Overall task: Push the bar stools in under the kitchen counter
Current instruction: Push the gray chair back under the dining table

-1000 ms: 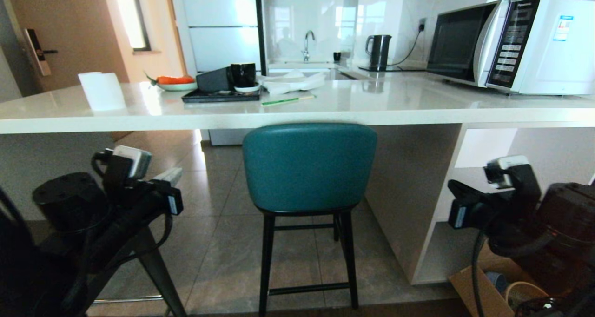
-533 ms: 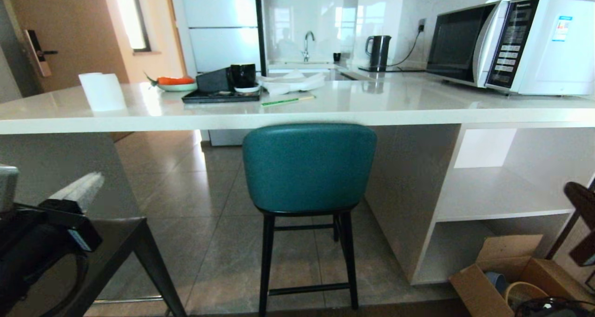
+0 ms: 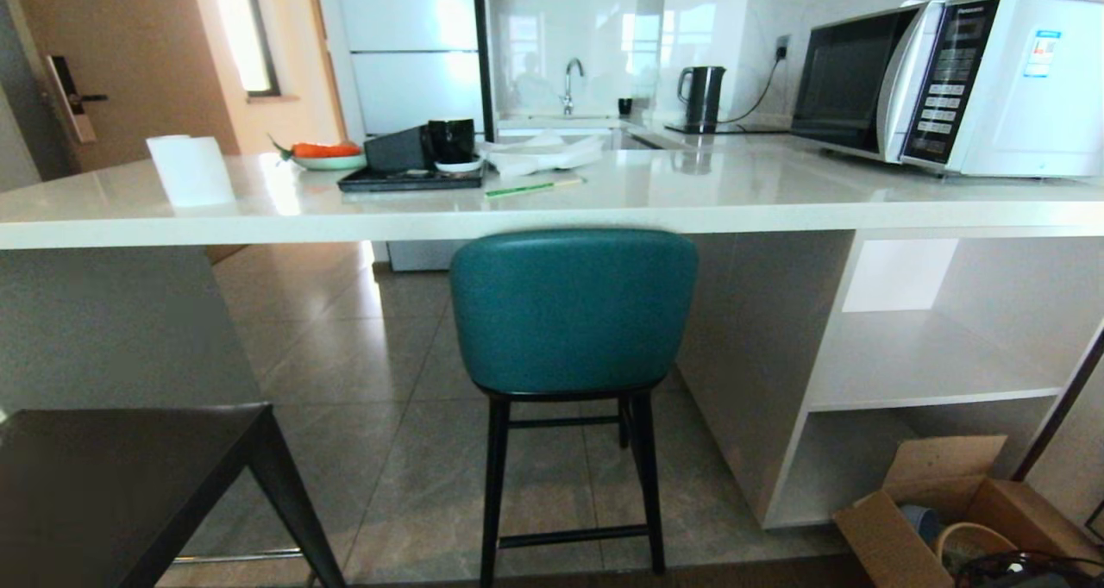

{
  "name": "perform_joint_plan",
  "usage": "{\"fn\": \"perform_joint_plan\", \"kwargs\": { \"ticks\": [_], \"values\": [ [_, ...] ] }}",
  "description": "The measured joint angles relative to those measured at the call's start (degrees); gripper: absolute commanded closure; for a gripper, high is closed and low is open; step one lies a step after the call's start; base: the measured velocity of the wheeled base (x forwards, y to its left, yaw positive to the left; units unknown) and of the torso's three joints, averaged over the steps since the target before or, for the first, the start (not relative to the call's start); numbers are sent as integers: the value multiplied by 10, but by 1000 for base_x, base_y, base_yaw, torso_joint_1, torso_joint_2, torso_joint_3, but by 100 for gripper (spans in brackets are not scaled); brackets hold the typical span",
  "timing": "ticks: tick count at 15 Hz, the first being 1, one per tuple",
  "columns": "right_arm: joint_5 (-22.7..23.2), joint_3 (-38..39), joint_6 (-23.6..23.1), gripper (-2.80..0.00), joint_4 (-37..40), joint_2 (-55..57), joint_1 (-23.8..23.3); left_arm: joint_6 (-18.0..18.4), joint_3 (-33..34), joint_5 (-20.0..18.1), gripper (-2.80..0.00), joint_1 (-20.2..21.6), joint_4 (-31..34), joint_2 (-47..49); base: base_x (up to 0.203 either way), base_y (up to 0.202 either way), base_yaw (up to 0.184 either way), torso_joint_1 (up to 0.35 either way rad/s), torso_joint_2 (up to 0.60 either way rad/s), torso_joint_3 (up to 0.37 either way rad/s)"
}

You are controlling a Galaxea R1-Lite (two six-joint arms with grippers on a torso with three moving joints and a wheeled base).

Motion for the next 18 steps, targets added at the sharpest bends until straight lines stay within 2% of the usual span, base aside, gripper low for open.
{"fn": "perform_joint_plan", "kwargs": {
  "ticks": [1,3,6,8,10,12,15,16,18],
  "values": [
    [11,-17,-1,0,47,-33,-3,-4,-9,3,0,0,65,-43,0,0,0,0,0,0],
    [32,-43,-1,0,123,-84,-7,-12,-34,18,0,1,148,-90,0,0,0,0,0,0],
    [35,-57,-2,0,163,-125,-10,-1,-81,43,0,23,211,-120,0,0,0,0,0,0],
    [38,-41,-3,0,164,-143,-12,4,-97,42,0,64,229,-130,0,0,0,0,0,0],
    [35,-13,-17,0,177,-176,-14,8,-90,10,0,94,237,-146,0,0,0,0,0,0],
    [24,-1,-27,0,192,-201,-16,20,-71,-37,0,89,251,-181,0,0,0,0,0,0],
    [24,13,-30,0,193,-216,-17,66,-36,-102,0,79,323,-251,0,0,0,0,0,0],
    [26,28,-29,0,193,-218,-17,71,-17,-112,0,77,339,-265,0,0,0,0,0,0],
    [40,71,-15,0,182,-219,-17,56,25,-110,0,76,333,-280,0,0,0,0,0,0]
  ]
}}
